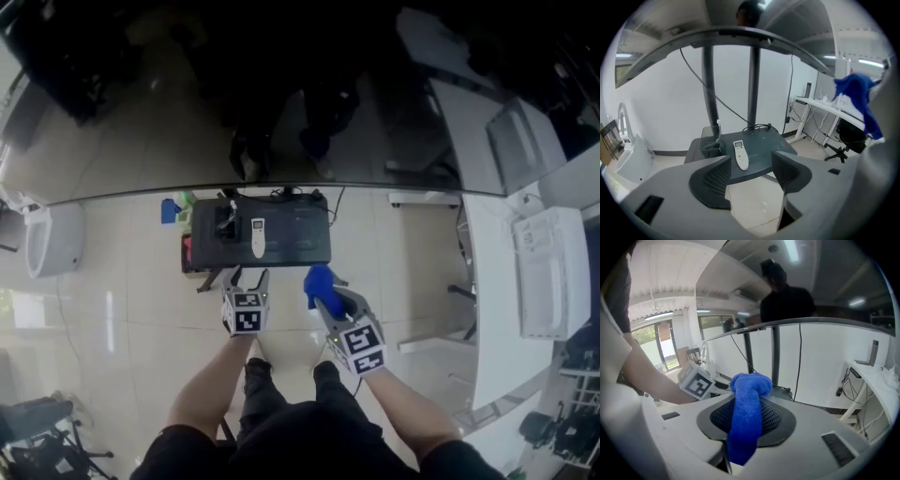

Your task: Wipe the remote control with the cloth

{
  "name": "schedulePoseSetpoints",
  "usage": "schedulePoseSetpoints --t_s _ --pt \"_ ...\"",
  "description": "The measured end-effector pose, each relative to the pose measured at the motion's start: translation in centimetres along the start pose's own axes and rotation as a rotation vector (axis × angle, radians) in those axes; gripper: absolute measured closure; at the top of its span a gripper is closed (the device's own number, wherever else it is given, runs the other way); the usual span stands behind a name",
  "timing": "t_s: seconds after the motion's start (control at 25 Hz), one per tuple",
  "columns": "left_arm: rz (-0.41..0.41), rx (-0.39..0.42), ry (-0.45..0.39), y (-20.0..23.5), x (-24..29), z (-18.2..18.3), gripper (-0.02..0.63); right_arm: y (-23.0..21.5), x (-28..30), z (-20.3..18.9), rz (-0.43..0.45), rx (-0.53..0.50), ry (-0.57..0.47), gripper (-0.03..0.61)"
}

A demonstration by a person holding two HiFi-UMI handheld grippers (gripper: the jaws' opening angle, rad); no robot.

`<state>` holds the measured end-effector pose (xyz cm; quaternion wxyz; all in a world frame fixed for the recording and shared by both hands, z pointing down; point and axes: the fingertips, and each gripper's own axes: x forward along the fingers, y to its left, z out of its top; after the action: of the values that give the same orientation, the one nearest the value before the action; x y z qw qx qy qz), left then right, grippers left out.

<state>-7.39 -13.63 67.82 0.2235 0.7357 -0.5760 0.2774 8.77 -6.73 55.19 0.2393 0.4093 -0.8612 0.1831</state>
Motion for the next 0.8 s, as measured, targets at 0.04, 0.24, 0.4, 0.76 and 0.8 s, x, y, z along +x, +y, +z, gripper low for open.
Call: schedulePoseSetpoints --t_s 0.04,0.24,0.4,0.76,0.8 --pt "-0.021 0.016 -0.011 -0.6 -1.1 0.5 0.339 -0.1 0.6 0.2 -0.007 -0.001 -0.004 0.469" --pt "-0.11 0.078 -0.06 -3.6 -5.7 2.4 0.339 -1.3 3.7 0.5 -0.042 -0.019 0.007 0.469" --pt "-0.147 0.081 -0.079 -4.9 -8.1 3.5 0.339 -3.6 7.7 -0.7 -0.084 -0.048 0.065 0.469" --pt "-0.139 0.085 -0.065 -3.8 -6.0 4.9 0.339 -9.7 19.3 -5.6 -0.124 -0.099 0.223 0.468" --pt "-0.133 0.088 -0.06 -3.5 -5.4 5.0 0.339 -10.1 20.4 -5.8 -0.124 -0.102 0.231 0.467"
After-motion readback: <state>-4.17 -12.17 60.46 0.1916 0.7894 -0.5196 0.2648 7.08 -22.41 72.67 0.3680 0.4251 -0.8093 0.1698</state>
